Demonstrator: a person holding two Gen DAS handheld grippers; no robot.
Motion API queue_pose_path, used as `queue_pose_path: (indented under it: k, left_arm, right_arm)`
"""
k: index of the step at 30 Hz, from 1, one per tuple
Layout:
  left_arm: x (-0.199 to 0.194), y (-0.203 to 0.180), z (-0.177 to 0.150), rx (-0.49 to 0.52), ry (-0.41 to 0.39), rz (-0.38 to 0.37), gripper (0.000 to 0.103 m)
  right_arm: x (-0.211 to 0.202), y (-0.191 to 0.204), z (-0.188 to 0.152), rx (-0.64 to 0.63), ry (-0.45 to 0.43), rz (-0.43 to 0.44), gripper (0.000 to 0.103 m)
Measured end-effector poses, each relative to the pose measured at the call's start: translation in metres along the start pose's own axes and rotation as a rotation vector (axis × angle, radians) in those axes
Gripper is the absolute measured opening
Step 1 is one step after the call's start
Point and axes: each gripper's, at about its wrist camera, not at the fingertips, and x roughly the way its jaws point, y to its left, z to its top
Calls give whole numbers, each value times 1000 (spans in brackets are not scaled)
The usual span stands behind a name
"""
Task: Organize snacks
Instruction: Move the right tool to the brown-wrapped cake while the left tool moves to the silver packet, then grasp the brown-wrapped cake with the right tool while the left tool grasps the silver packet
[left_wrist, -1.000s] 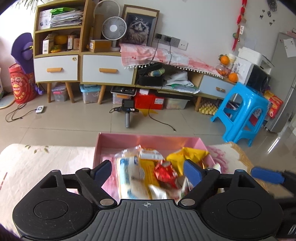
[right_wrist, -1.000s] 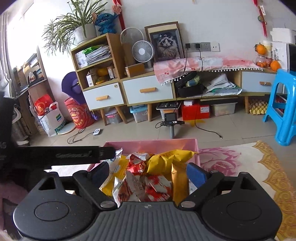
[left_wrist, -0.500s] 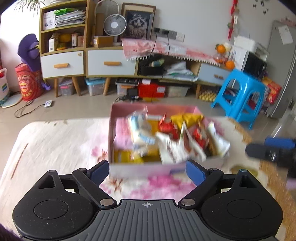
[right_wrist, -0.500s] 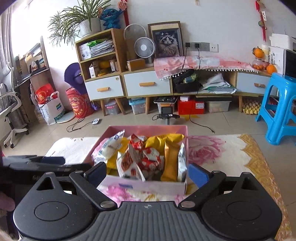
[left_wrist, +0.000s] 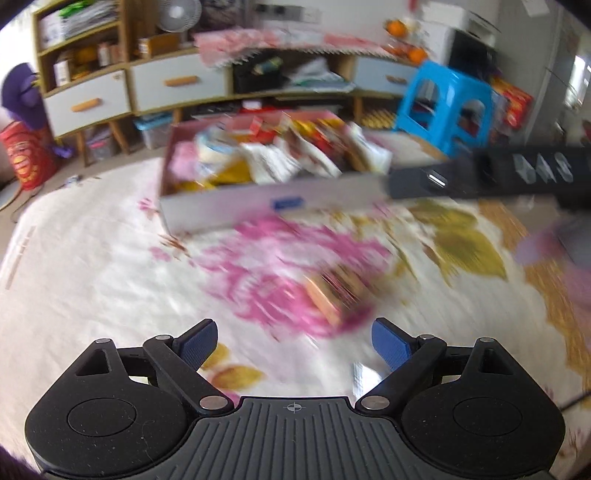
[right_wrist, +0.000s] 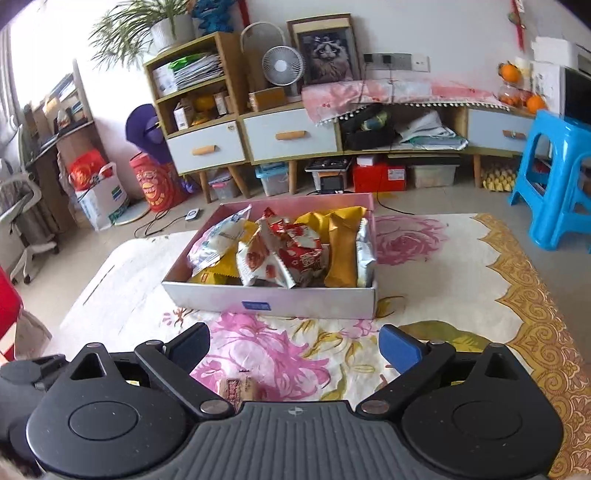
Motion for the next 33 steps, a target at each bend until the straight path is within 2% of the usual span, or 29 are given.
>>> queue_pose_path:
  k: [7,10,14,17,22,24,27,29,31,33]
  left_arm:
    - [18,-32,-24,62,88,-89,89]
    - [22,-37,-28,60,96,-99,87]
    - [22,-39,-29,49,90,-112,81]
    - [19,-38,-28,59,79,-103,68]
    - [13,-32,-28,55,64,-103,32]
    - [12,-26,-28,35,65,-108,22]
    - [11,-15,-28,1,74,-120,12]
    - [9,-9,-30,-8,74,-118,11]
    - [6,-2,-32,-13,72,-110,3]
    - [4,5,-33,-23,70,-98,1]
  right_arm:
    - [9,9,-8,-60,45,29,91]
    - [19,5,-13,-10,100,19,91]
    - [23,4,-17,-5,127,19,91]
    - [27,7,-20,-13,154,26,91]
    - [37,15,-24,-37,193,22,90]
    - [40,18,-26,-40,203,19,88]
    - [46,24,-28,-44,217,4,84]
    - [50,26,-28,-44,229,-2,79]
    - [53,28,-29,-41,240,-4,75]
    - [56,30,-29,-40,246,-8,70]
